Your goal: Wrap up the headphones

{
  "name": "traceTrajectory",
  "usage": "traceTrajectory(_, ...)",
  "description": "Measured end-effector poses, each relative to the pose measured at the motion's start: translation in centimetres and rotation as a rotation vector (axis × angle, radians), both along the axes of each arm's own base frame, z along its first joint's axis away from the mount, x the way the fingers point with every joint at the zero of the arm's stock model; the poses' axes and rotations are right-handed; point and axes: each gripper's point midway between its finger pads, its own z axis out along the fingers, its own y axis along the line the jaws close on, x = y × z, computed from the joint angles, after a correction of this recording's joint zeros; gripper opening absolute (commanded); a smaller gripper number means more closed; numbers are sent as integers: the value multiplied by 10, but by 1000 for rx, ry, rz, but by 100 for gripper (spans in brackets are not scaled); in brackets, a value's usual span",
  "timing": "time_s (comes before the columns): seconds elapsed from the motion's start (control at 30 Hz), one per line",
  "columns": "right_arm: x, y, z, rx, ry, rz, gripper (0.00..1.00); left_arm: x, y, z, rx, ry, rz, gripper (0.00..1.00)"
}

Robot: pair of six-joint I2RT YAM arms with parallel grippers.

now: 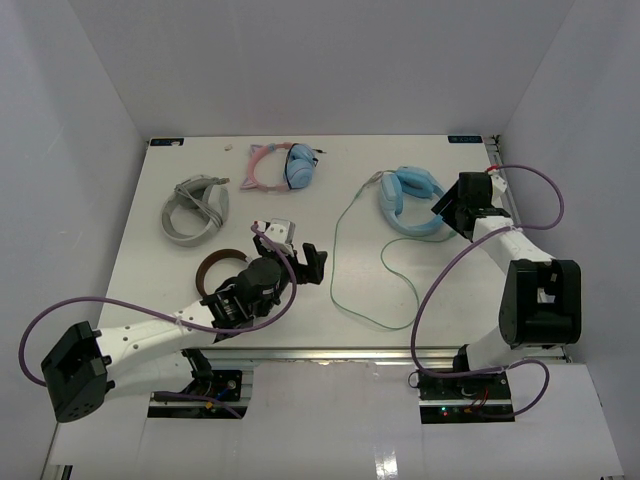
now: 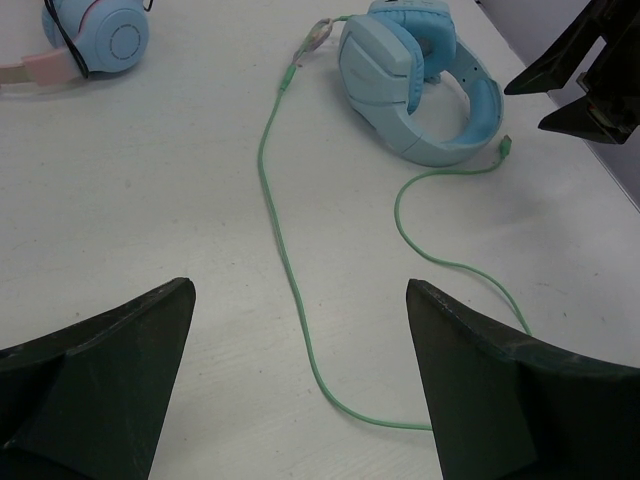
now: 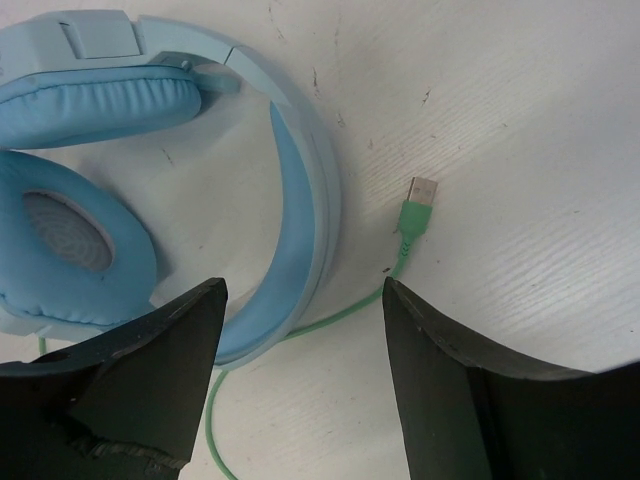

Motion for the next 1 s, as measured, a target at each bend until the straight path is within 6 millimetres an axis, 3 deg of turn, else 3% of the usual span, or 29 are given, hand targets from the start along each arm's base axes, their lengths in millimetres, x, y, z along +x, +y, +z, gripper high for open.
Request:
traceTrajectory(0.5, 32, 1, -49, -14, 114, 14, 62, -2, -15, -16, 44, 27, -66, 98)
traceTrajectory(0.7, 41, 0, -44, -39, 104, 38, 60, -4, -22, -23, 62, 44, -98, 97)
traceTrajectory(0.73, 44, 0, -41, -43, 98, 43, 56, -4, -23, -23, 62, 45, -101, 97)
traceTrajectory(0.9, 52, -1, -36, -65, 90, 62, 12, -4, -23, -23, 62, 44, -107, 97)
traceTrajectory(1.0, 50, 1, -38, -62, 102, 82, 8, -6, -26, -23, 63, 43, -126, 97)
